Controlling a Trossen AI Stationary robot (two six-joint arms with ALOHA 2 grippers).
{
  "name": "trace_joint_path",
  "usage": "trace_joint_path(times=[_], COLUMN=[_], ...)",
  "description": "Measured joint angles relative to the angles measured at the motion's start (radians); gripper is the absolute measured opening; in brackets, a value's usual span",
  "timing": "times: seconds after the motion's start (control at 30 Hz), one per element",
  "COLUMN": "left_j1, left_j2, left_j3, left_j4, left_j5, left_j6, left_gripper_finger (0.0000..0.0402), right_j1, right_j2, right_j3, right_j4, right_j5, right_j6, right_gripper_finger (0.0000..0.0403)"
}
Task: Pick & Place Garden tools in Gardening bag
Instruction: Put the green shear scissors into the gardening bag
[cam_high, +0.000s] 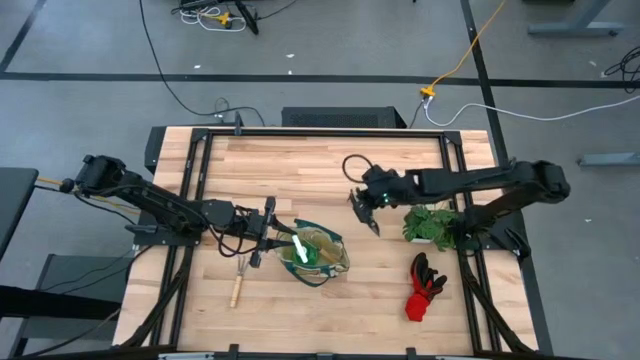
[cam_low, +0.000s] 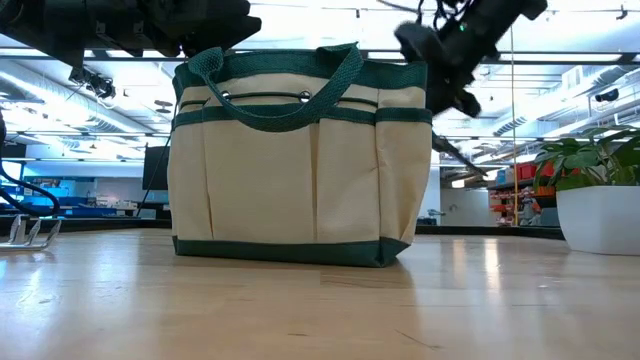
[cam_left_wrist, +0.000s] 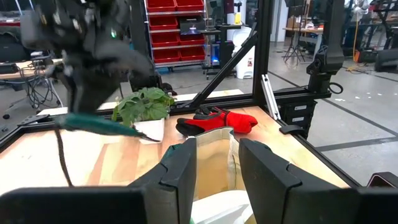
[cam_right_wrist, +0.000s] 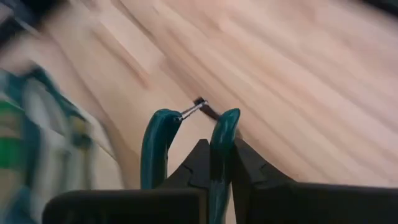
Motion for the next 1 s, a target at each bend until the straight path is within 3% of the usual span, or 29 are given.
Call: trace_joint_path(times=[0.3, 1.0], left_j1=[0.0, 0.0], left_j2=[0.0, 0.0], left_j3=[0.0, 0.0], left_j4=[0.0, -0.002], left_j5=[0.0, 0.0], left_j6=[0.0, 0.0], left_gripper_finger=[0.0126, 0.0126], right_j1=[0.023, 0.118], right_j2=[-0.019, -0.019], right_j3=[0.001, 0.001], right_j4=[0.252, 0.634], right_j5=[-0.047, -0.089], right_j6=[-0.121, -0.296], right_gripper_finger=[0.0022, 0.0021])
